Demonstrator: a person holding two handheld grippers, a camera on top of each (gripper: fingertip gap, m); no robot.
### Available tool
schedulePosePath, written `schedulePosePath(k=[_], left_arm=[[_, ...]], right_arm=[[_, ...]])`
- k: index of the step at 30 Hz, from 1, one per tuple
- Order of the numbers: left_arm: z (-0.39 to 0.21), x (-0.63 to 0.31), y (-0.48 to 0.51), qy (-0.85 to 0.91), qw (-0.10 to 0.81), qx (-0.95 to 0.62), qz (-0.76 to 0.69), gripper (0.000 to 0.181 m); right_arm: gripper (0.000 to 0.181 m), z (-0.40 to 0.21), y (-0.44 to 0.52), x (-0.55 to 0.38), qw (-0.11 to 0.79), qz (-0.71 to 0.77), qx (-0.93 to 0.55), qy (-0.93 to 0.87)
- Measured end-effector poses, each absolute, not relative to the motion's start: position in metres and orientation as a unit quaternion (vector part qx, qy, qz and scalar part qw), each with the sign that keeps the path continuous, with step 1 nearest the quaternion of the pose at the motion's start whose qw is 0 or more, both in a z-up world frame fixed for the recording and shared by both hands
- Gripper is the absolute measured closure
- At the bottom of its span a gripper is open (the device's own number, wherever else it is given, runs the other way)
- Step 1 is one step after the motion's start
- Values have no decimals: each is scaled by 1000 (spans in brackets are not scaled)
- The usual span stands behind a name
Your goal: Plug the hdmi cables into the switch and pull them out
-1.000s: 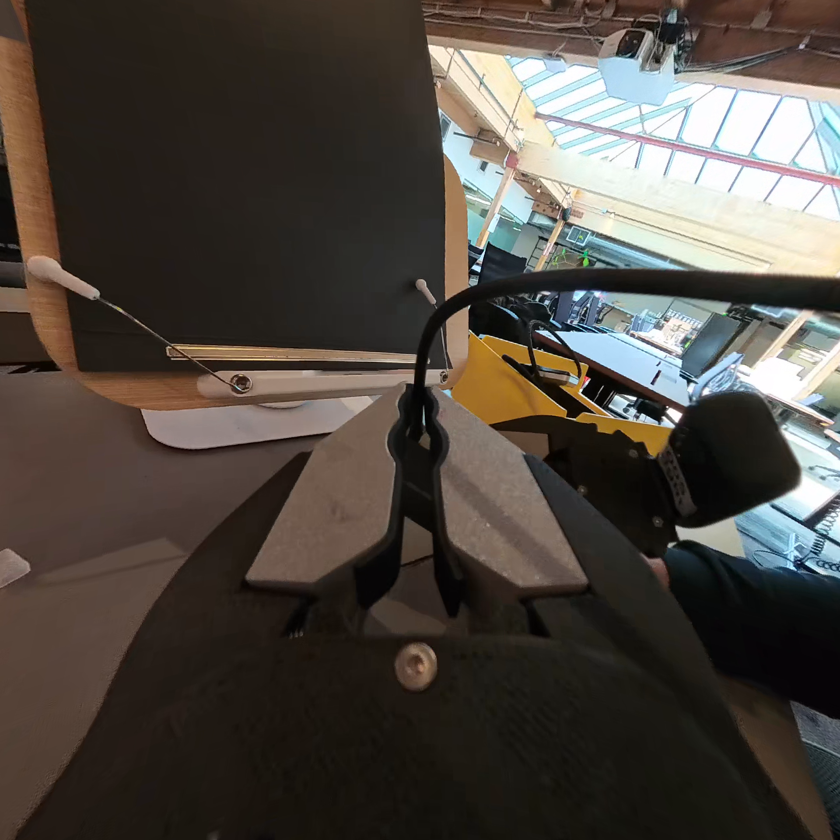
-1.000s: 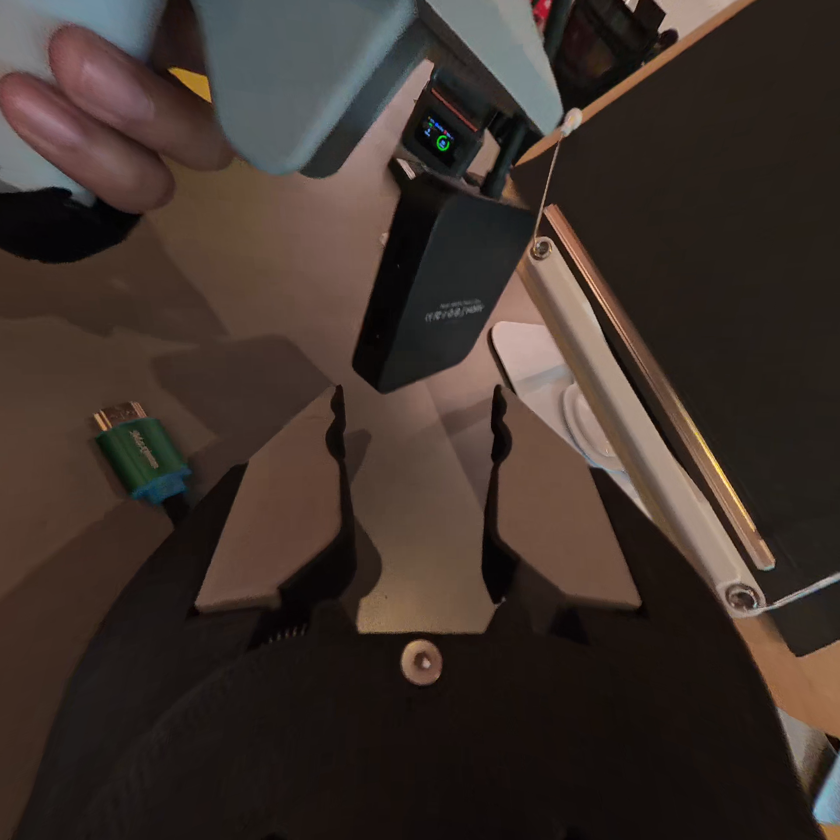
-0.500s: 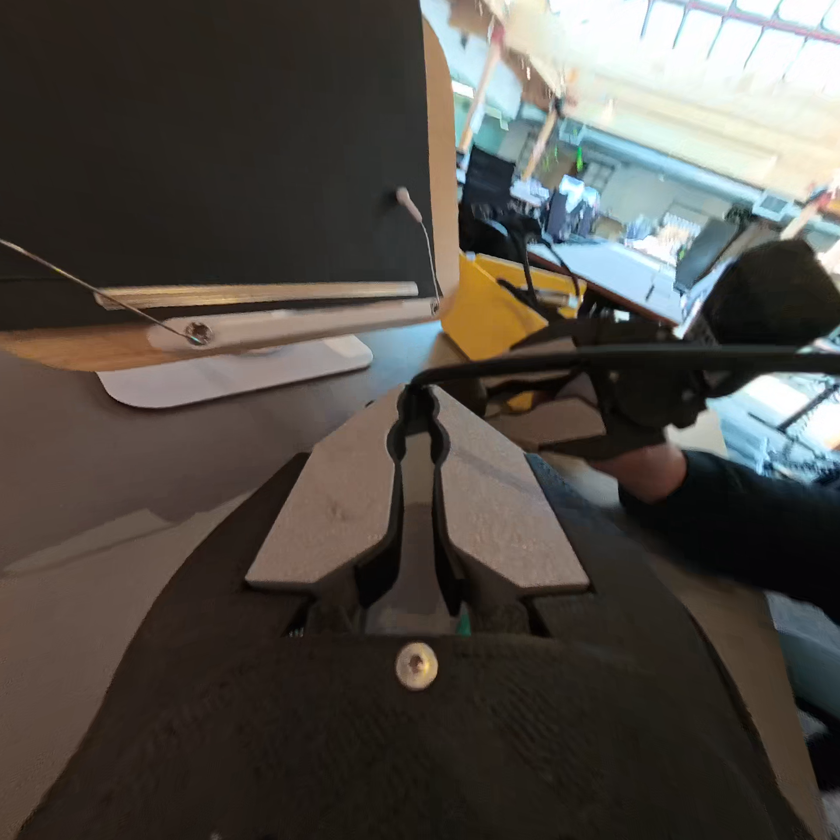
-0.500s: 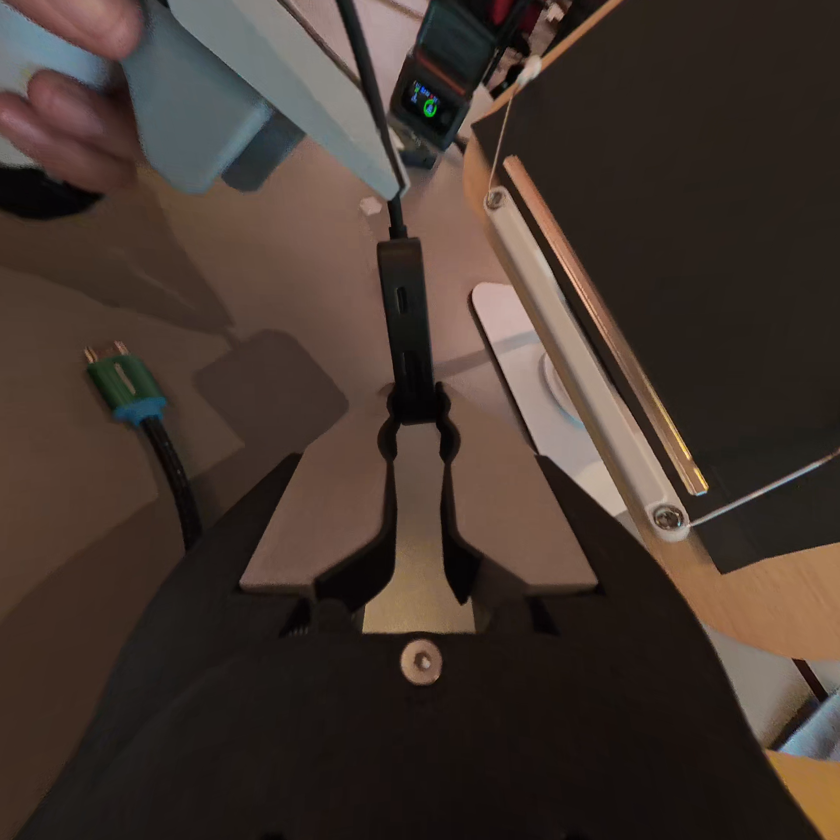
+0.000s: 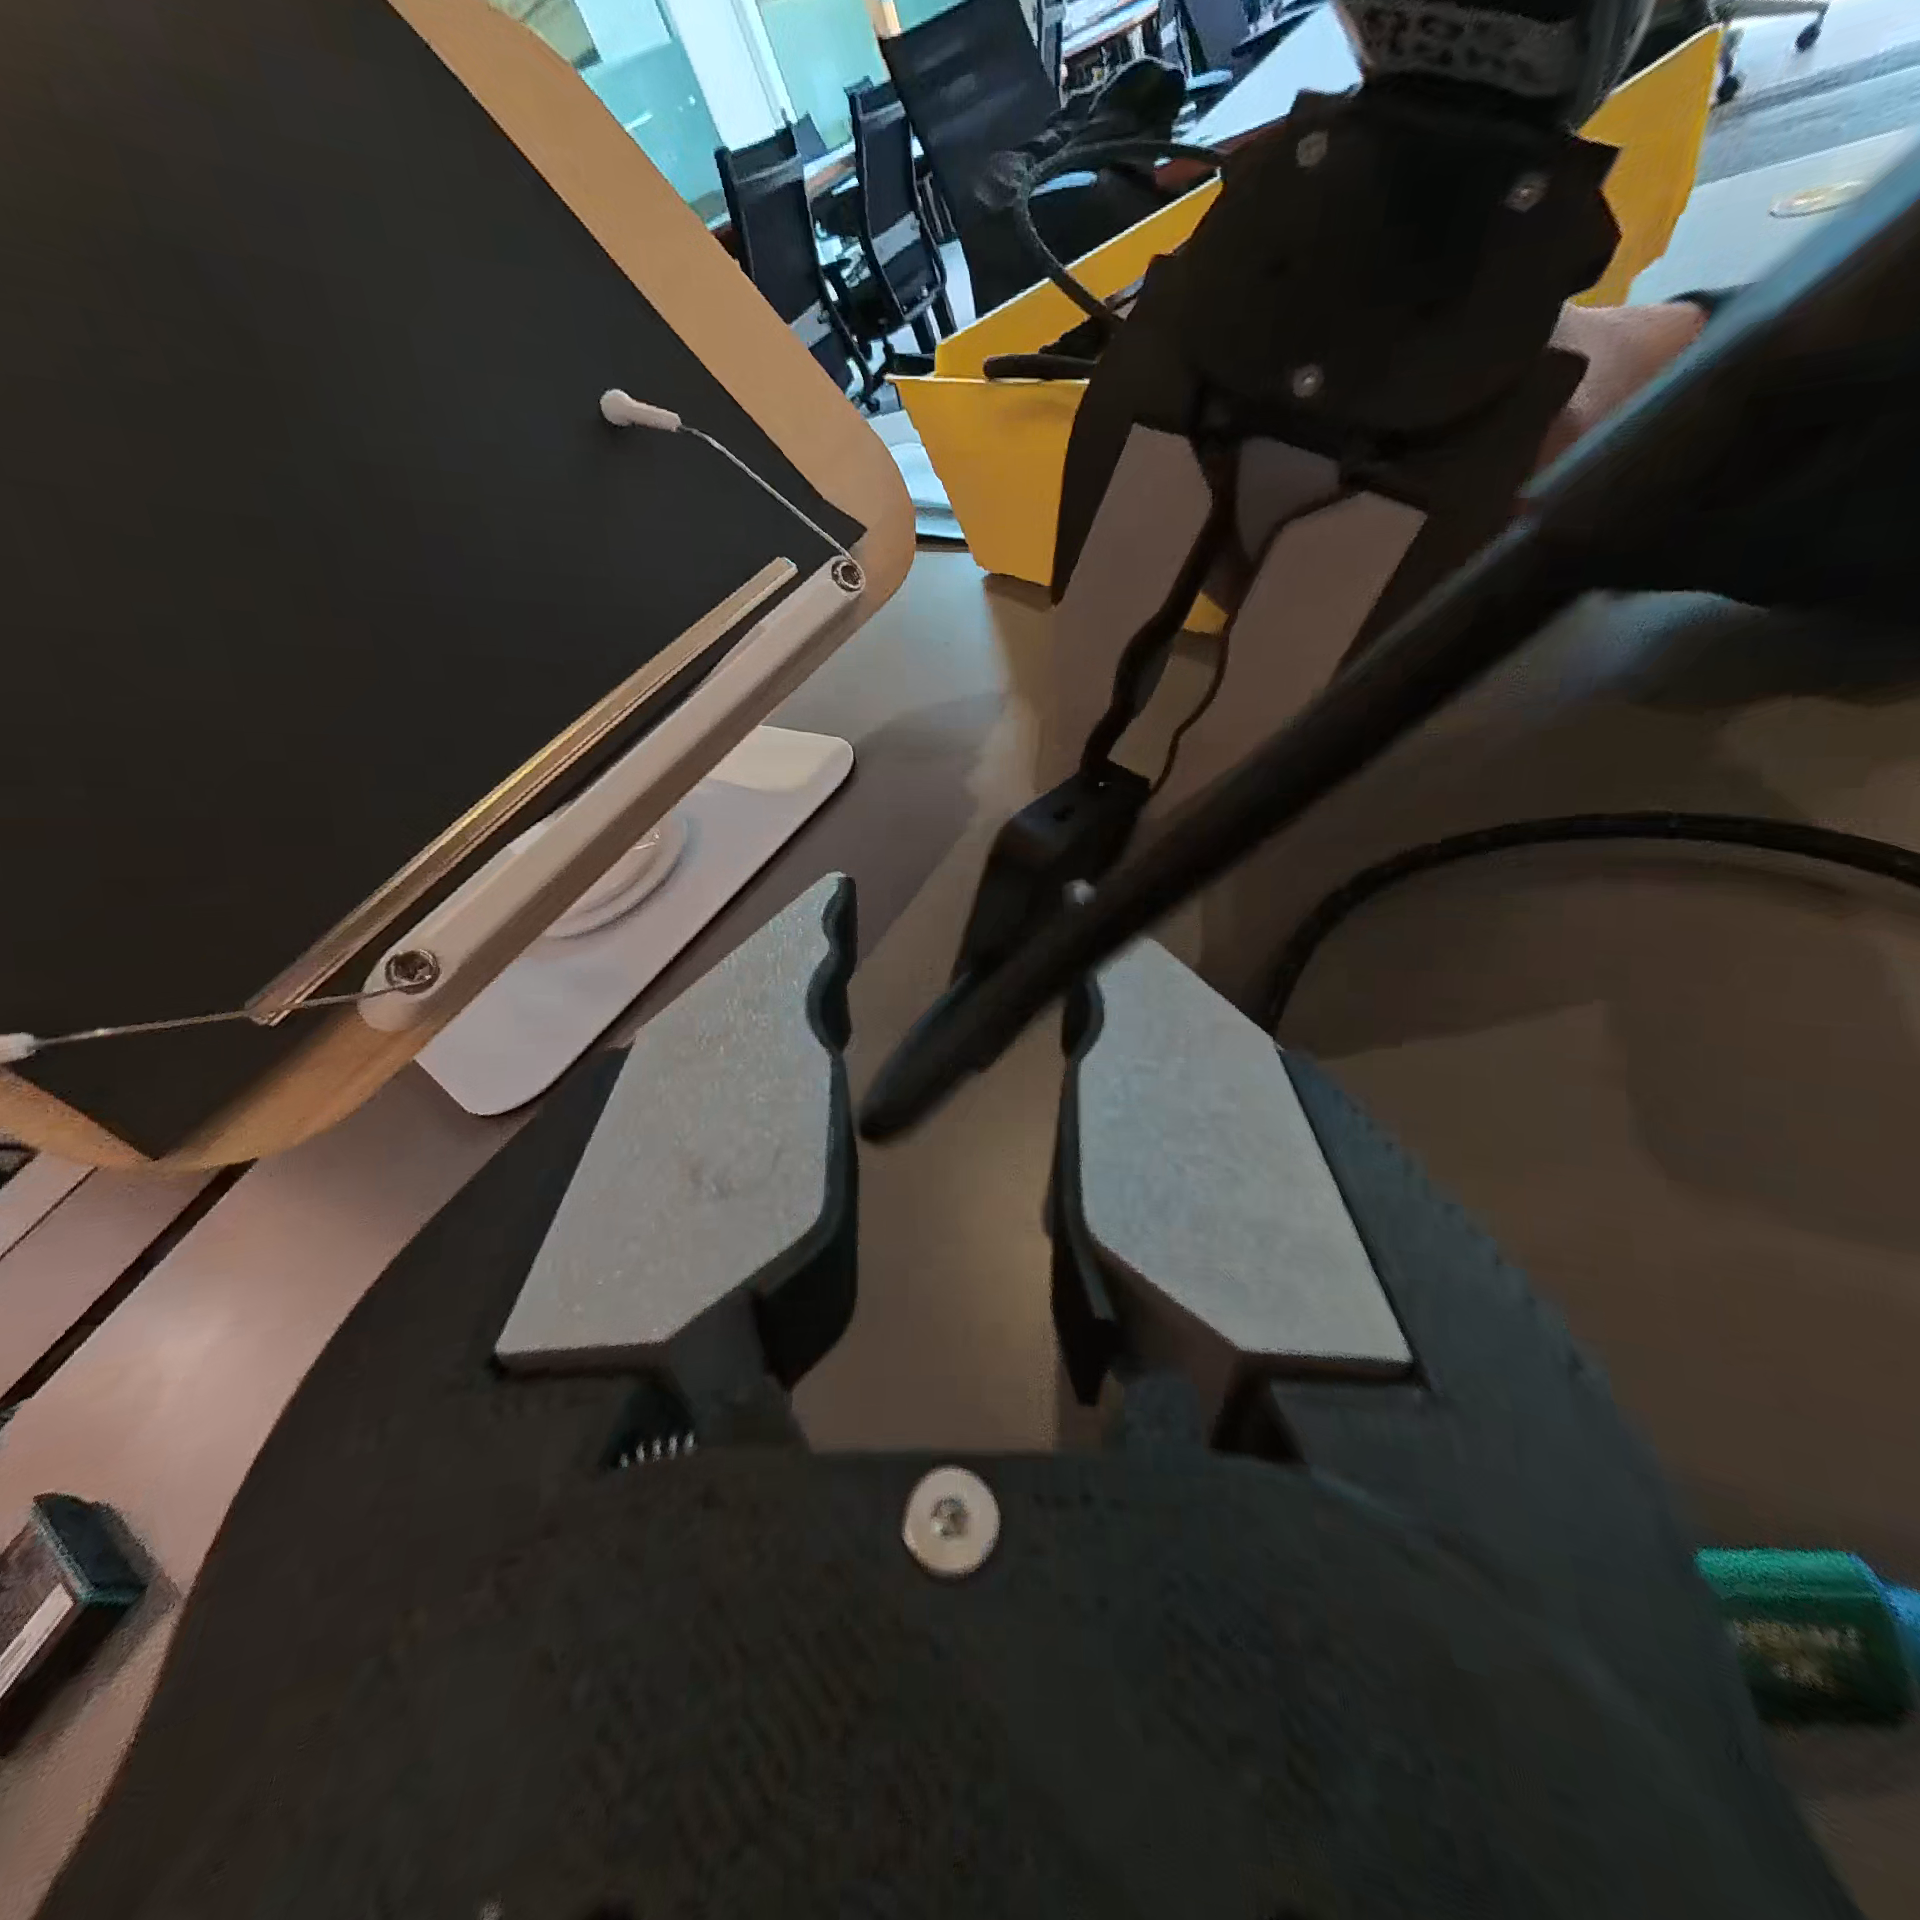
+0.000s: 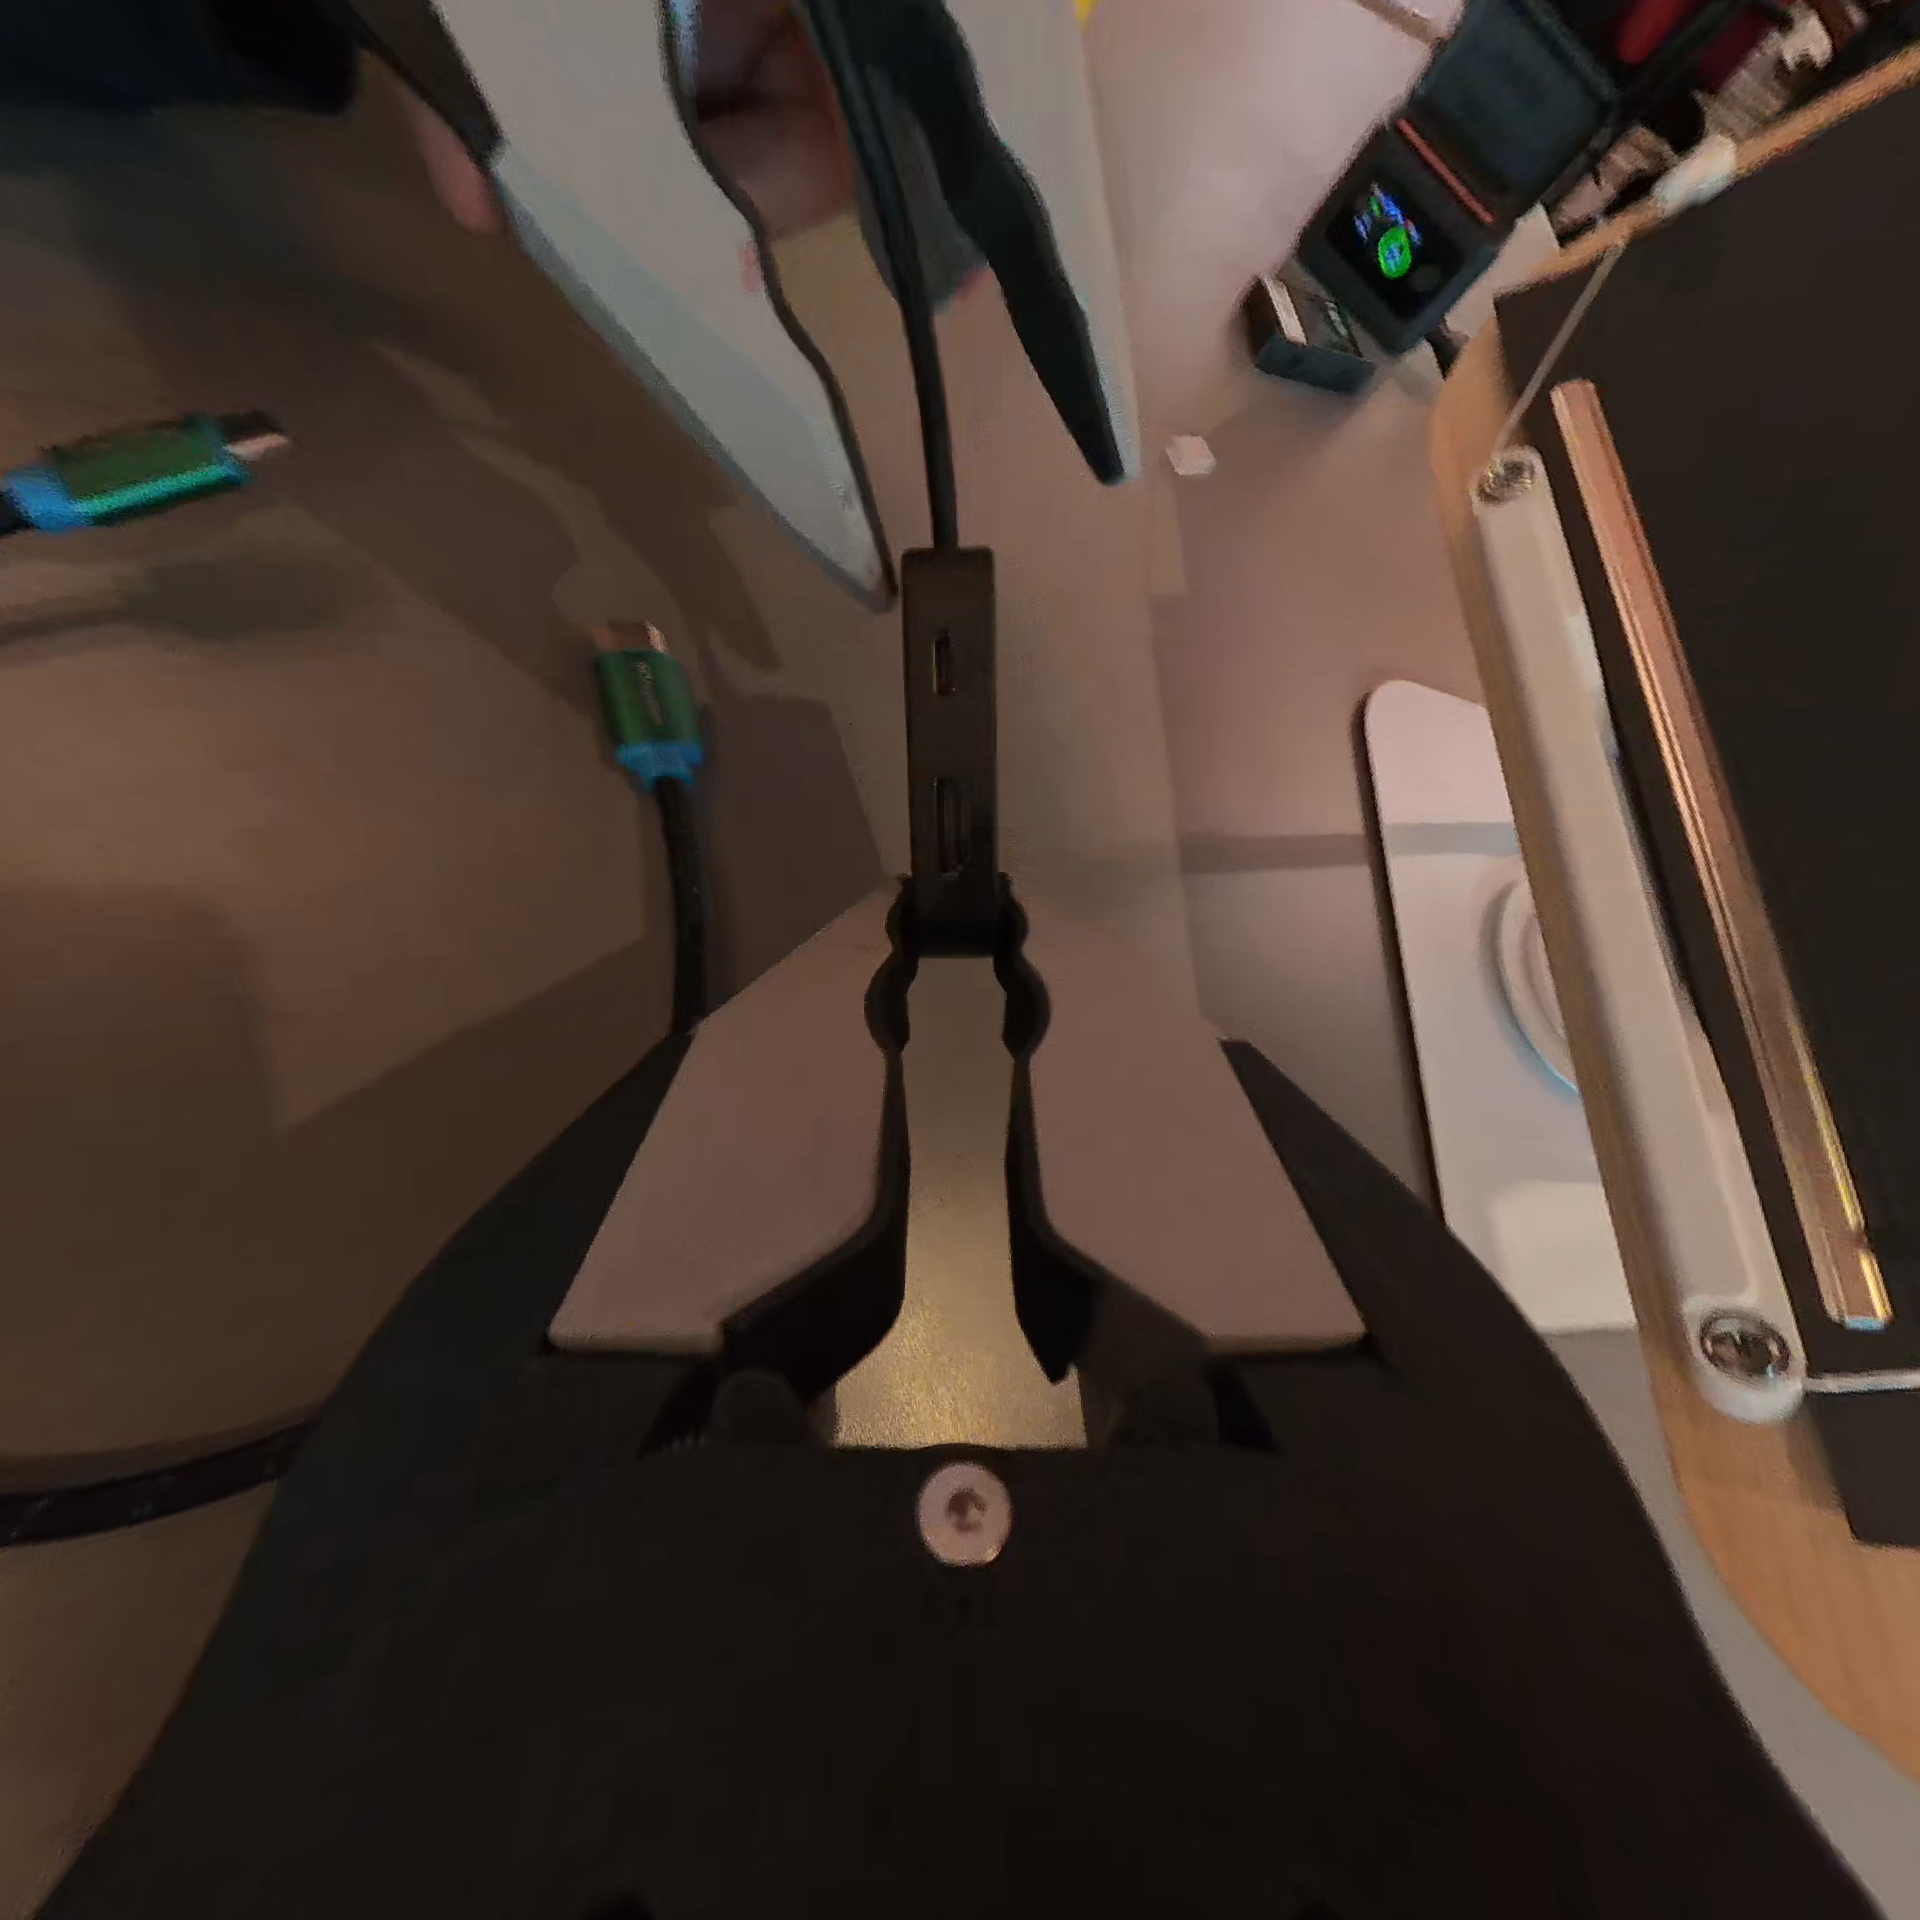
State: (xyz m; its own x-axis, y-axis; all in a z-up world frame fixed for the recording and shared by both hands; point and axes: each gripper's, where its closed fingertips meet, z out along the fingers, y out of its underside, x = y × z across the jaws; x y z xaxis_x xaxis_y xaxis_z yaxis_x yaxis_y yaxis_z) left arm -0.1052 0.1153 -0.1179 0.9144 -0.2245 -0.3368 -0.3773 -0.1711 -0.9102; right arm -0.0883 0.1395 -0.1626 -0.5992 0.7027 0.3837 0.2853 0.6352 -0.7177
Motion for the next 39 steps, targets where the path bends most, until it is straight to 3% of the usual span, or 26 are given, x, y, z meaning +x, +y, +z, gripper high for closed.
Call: schedulePosePath(k=[4,8,10,21,25,29,34,39], left_arm=[[-129,-98,106,223,594,-772,36,143],[-132,-81,102,268,599,-754,31,164],[-139,-79,104,276,584,-762,36,165],[-137,-96,98,310,578,-735,170,170],[-142,-142,86,299,529,-726,321,170],[-144,-145,73,306,537,-715,328,170],[-156,-152,66,310,518,-725,331,170],[-172,-139,69,356,490,-722,334,170]], right_arm=[[170,-150,121,-79,324,357,-249,-840],[170,-156,113,-81,313,363,-249,-842],[170,-163,113,-81,298,356,-264,-846],[156,-153,113,-96,300,399,-317,-807],[145,-165,105,-84,219,423,-326,-816],[130,-189,86,-75,145,402,-322,-845],[152,-203,85,-78,188,356,-294,-867],[153,-209,78,-82,181,359,-285,-870]])
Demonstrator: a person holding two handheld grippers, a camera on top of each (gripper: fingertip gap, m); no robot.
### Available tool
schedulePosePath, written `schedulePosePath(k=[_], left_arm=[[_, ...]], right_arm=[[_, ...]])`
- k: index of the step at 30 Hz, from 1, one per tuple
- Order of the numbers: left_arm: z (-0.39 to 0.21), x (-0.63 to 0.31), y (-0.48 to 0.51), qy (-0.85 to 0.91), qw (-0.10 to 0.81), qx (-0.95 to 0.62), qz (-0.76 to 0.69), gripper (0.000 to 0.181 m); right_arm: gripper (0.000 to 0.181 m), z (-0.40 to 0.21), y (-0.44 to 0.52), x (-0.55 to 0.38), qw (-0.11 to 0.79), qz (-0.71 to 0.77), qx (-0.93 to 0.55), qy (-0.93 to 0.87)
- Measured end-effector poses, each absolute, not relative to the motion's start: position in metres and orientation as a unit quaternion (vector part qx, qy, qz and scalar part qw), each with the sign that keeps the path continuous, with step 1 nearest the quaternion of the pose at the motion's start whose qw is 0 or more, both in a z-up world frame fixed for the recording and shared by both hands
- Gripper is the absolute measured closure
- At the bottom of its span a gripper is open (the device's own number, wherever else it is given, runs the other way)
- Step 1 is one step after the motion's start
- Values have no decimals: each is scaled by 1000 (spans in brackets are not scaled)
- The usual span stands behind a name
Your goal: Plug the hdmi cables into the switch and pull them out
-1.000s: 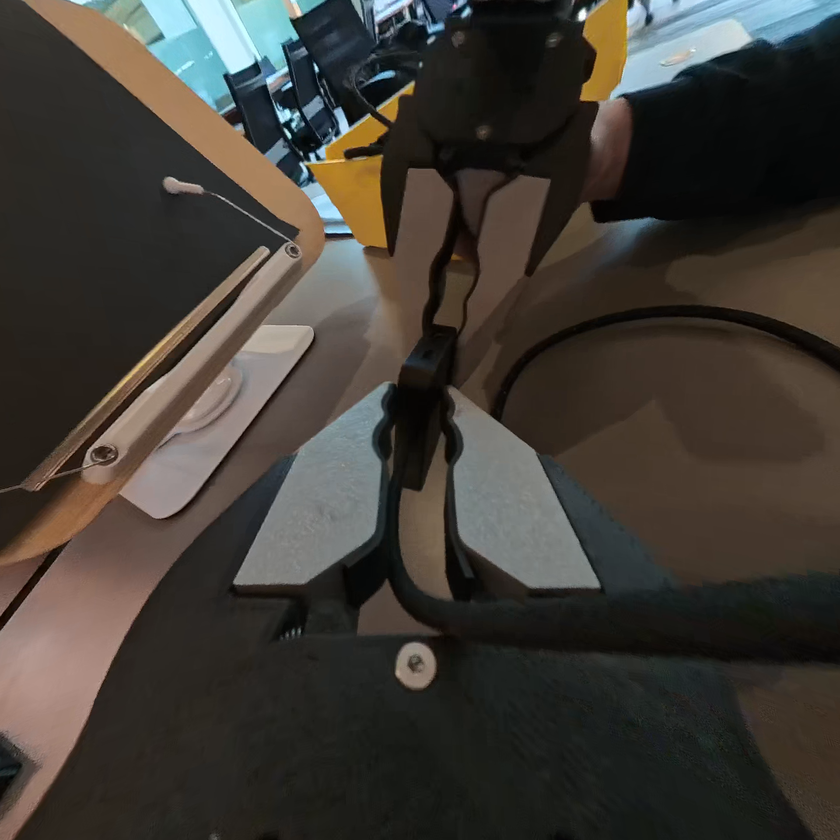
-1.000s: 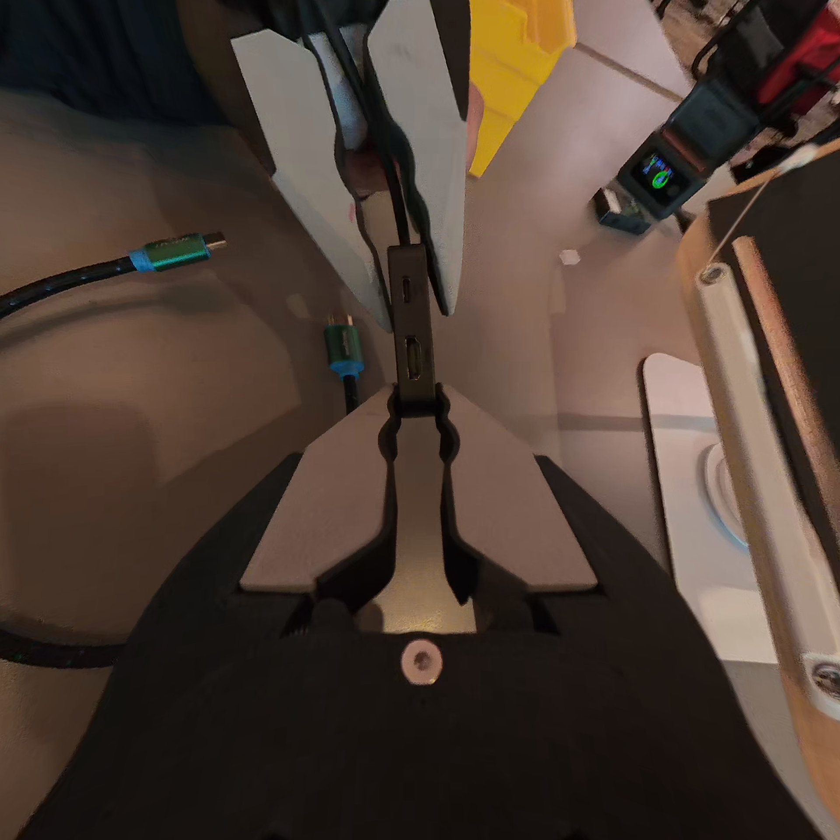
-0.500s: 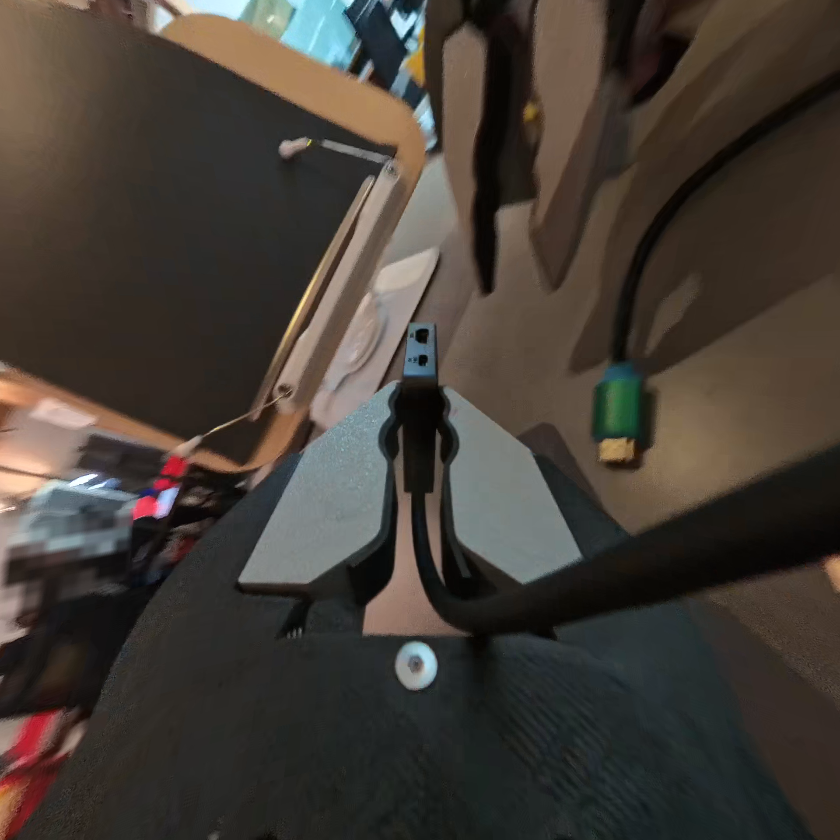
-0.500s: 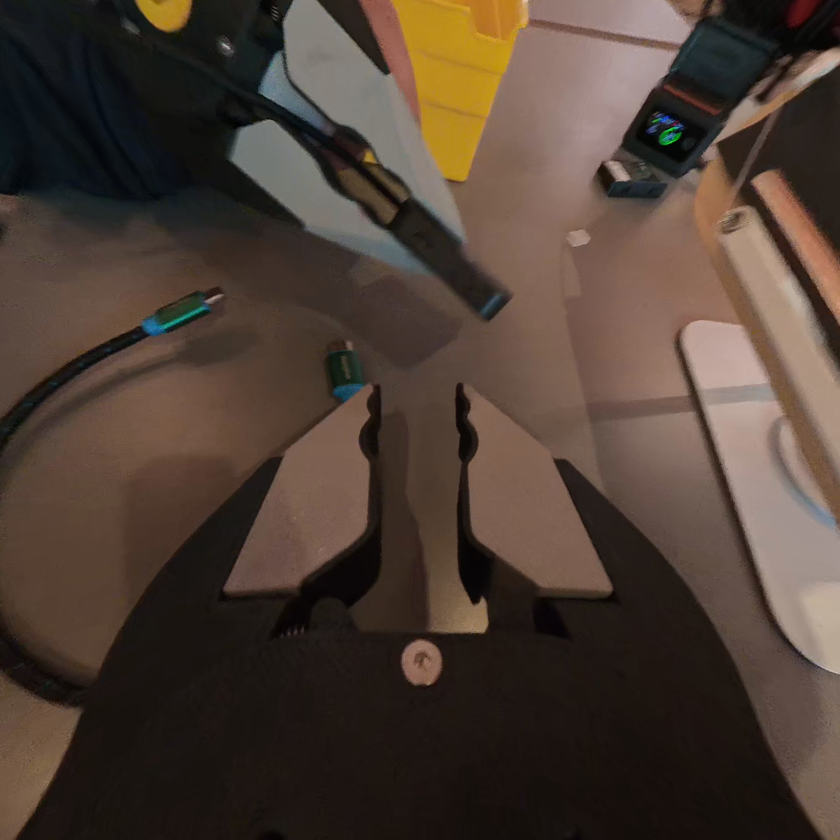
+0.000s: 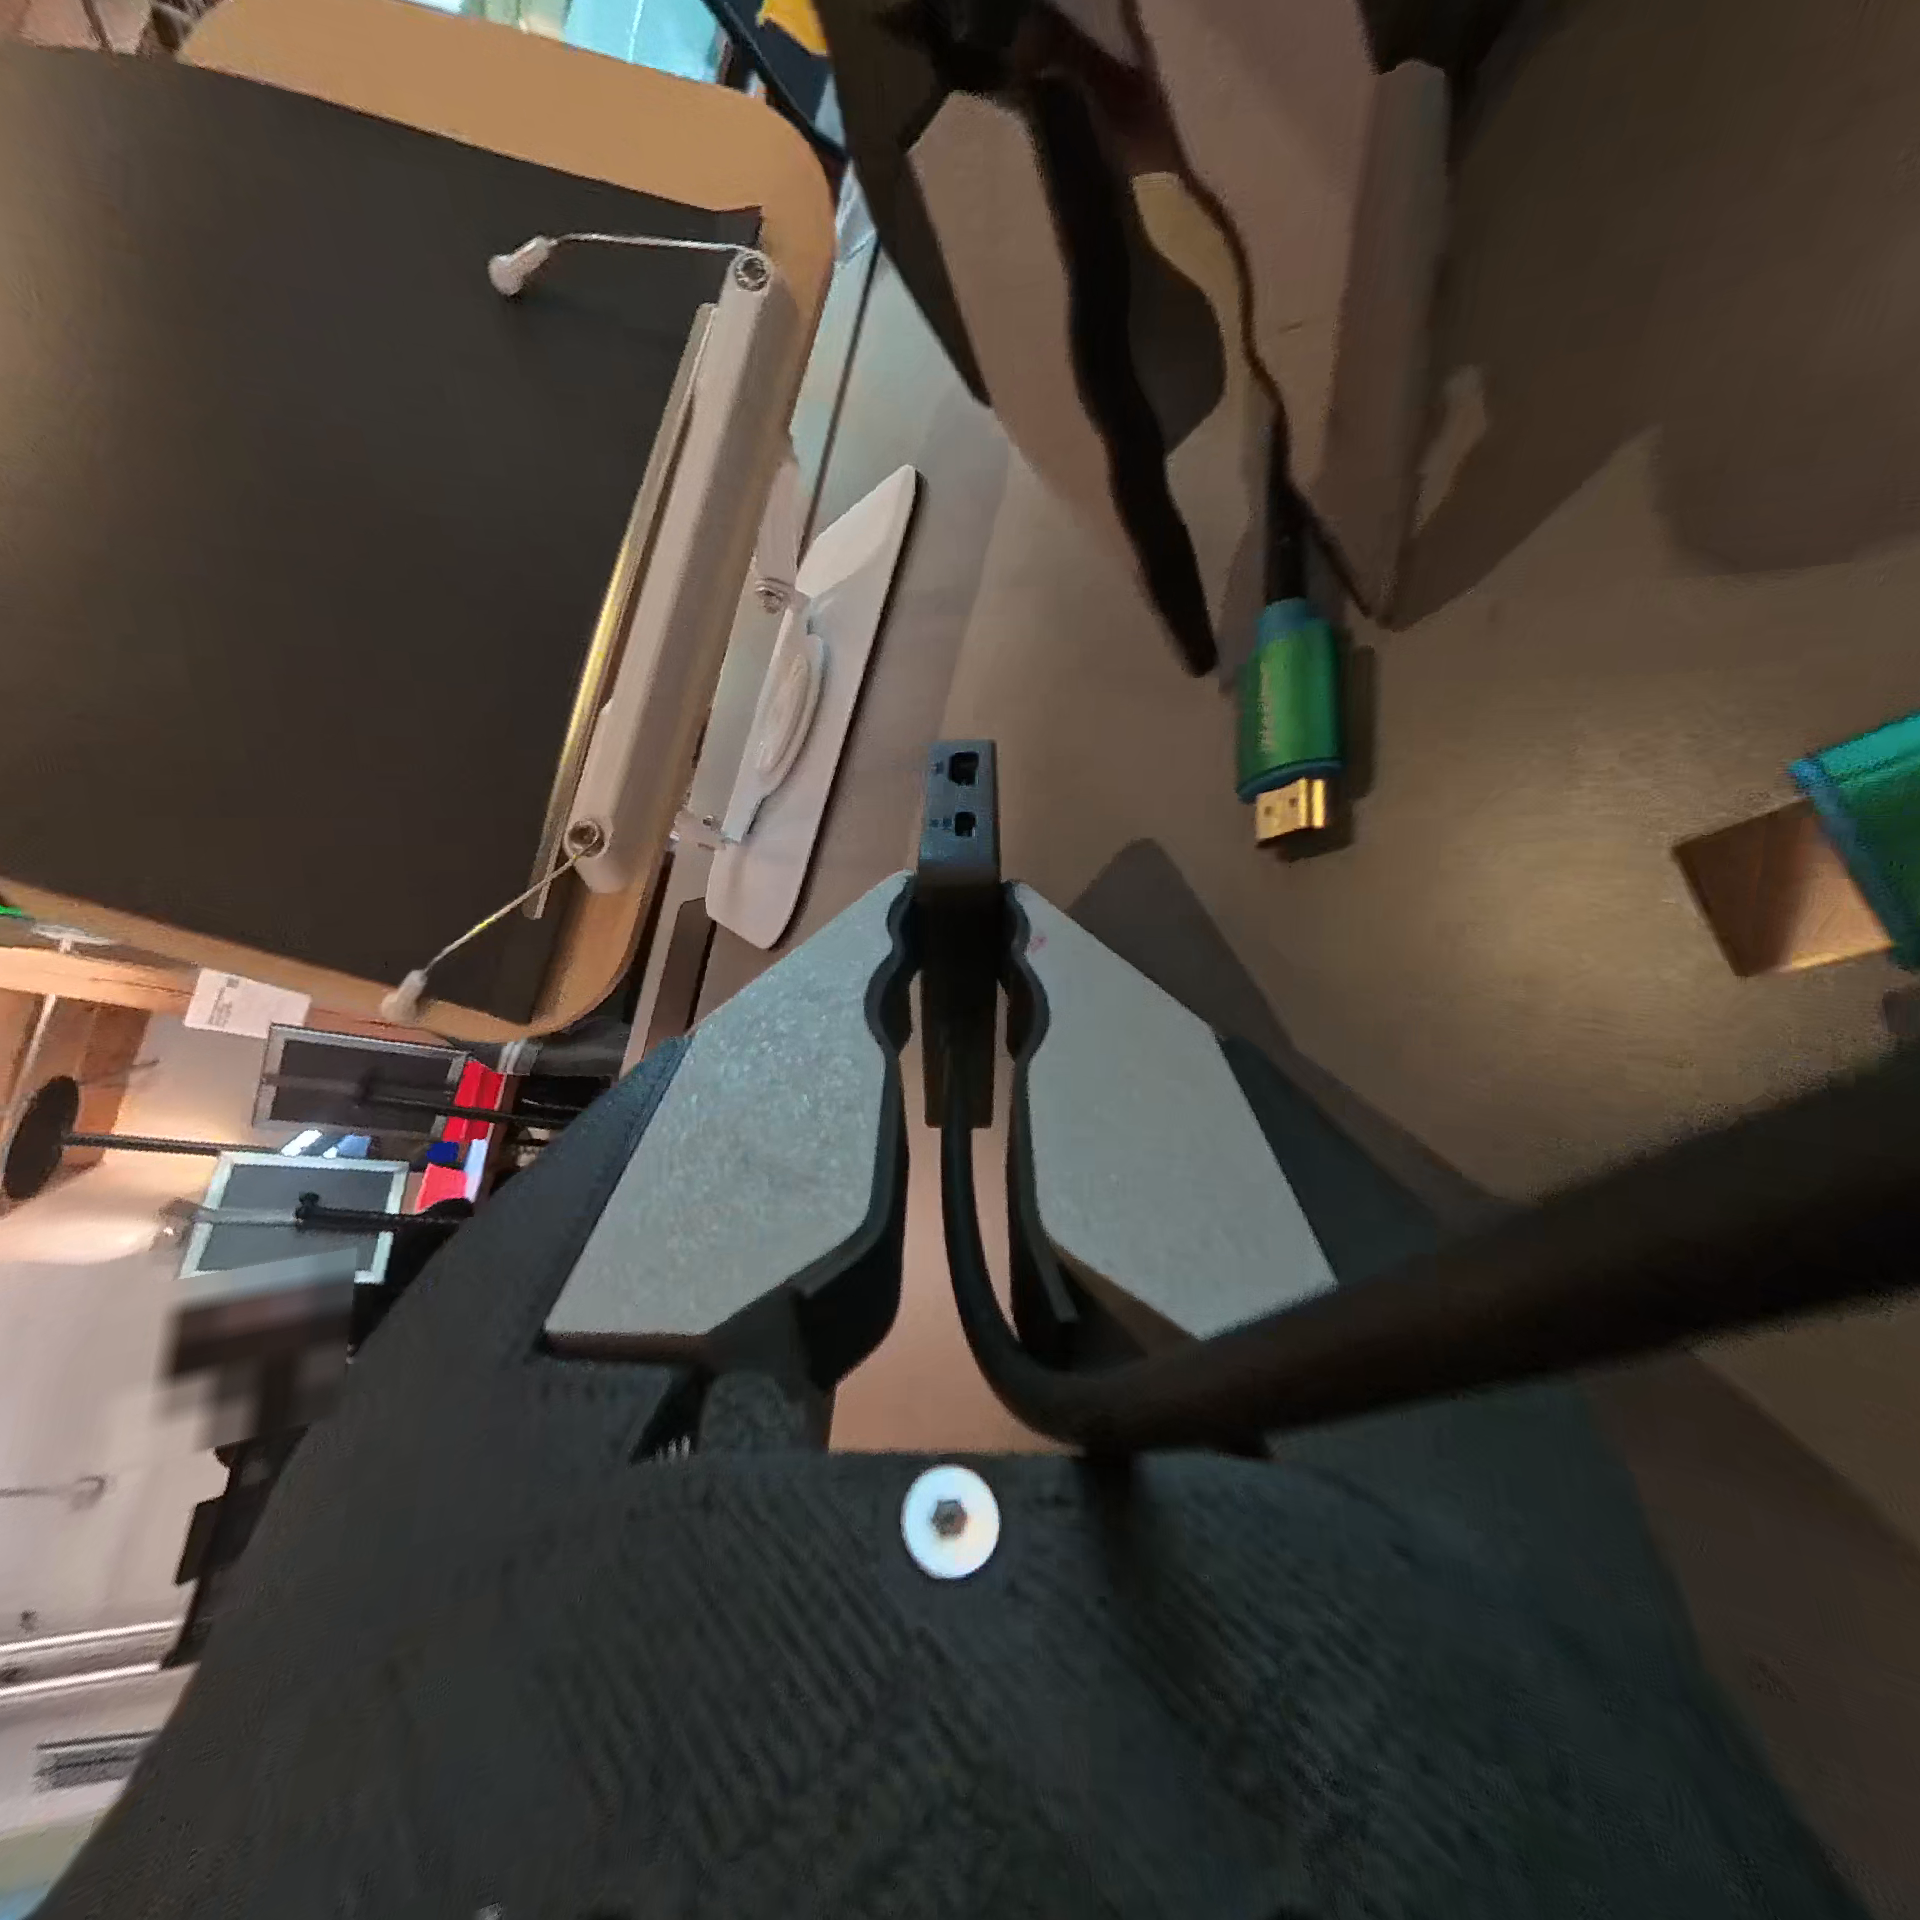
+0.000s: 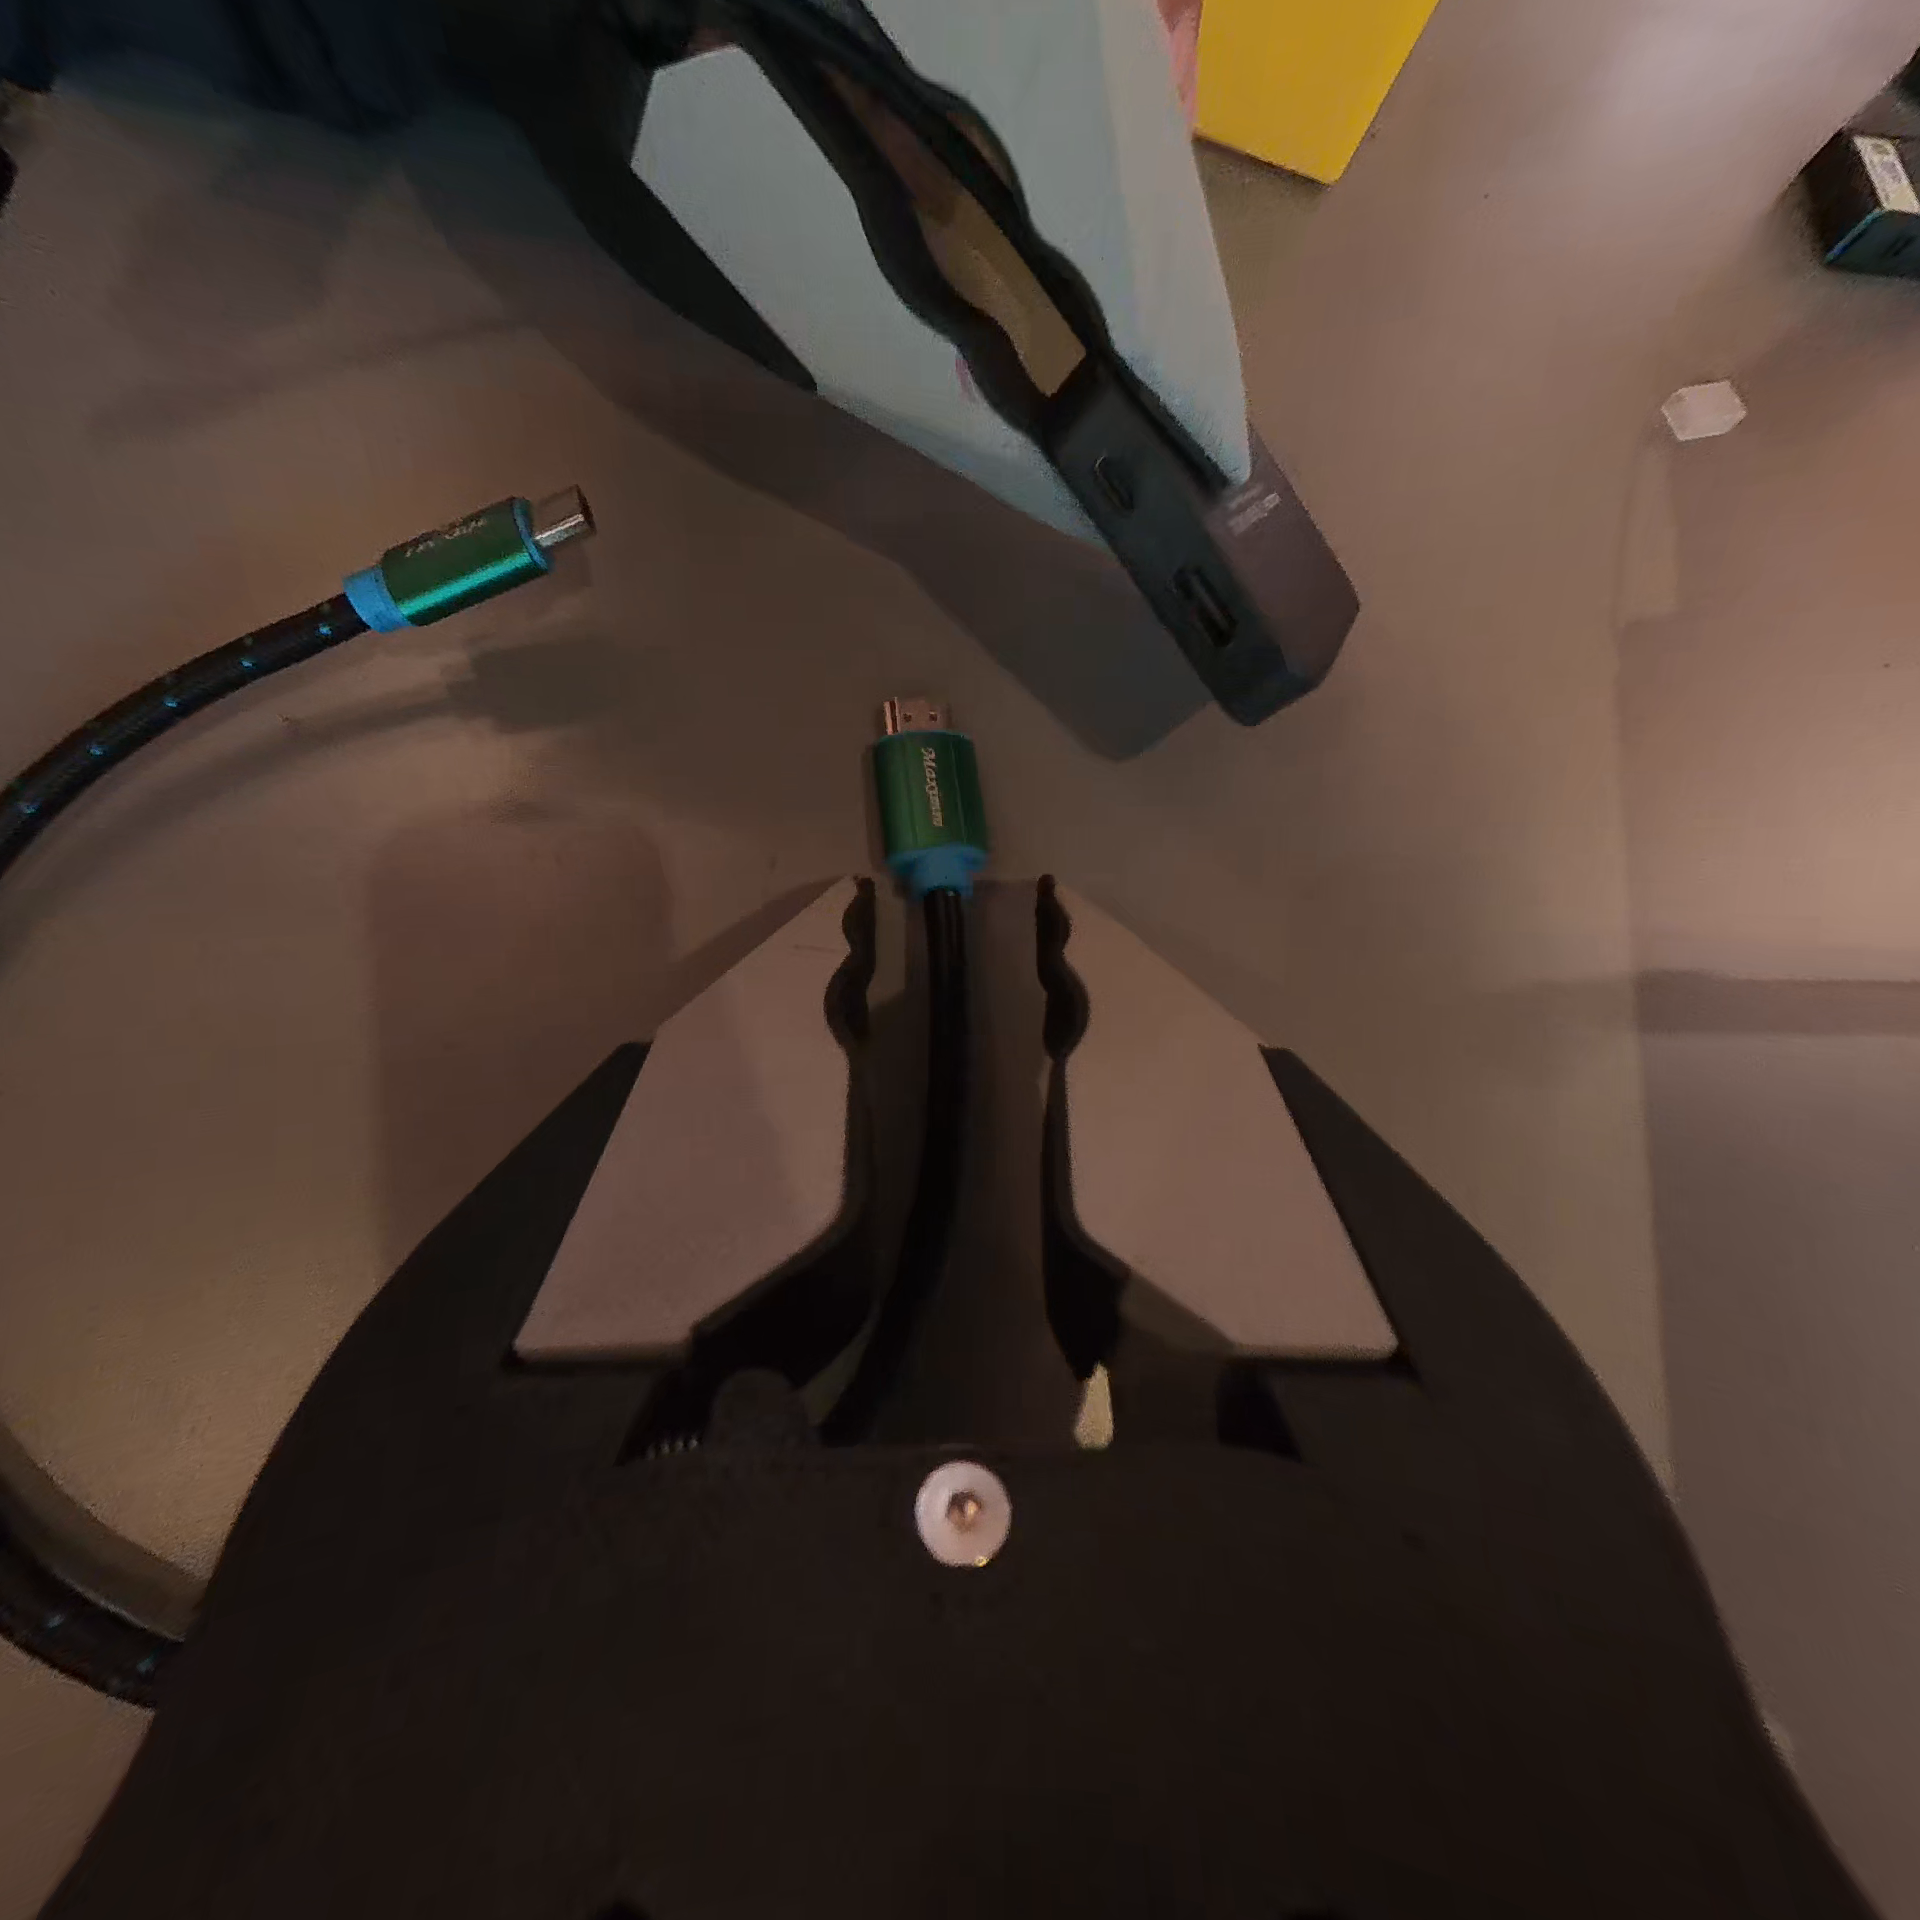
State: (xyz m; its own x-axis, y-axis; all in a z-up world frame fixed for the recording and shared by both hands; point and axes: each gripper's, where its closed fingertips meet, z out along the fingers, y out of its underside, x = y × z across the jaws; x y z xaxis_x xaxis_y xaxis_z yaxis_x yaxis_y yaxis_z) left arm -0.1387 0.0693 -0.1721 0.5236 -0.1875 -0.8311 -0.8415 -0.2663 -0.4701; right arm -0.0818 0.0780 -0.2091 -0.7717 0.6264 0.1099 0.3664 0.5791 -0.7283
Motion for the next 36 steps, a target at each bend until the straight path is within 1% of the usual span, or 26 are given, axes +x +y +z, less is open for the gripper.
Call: schedulePosePath(k=[1,2,3,7,10,17,21,26,36], left_arm=[[-173,-138,70,360,488,-721,334,170],[-175,-138,70,362,486,-722,333,170],[-177,-138,70,364,482,-723,335,170],[-177,-145,72,371,465,-713,373,170],[-173,-154,73,376,440,-693,430,170],[-162,-159,80,397,380,-629,550,172],[-165,-156,83,405,364,-620,565,171],[-162,-156,83,384,383,-632,553,170],[-163,-162,81,368,395,-652,533,170]], right_arm=[[155,-210,78,-82,181,357,-285,-871],[166,-210,78,-82,180,357,-283,-872],[173,-211,77,-82,180,356,-281,-873],[173,-210,79,-86,185,353,-297,-868],[173,-201,87,-91,183,367,-336,-848],[174,-176,109,-107,212,405,-430,-779],[174,-172,108,-110,212,416,-456,-758],[173,-176,111,-111,218,396,-468,-759],[174,-172,111,-113,211,428,-467,-745]])
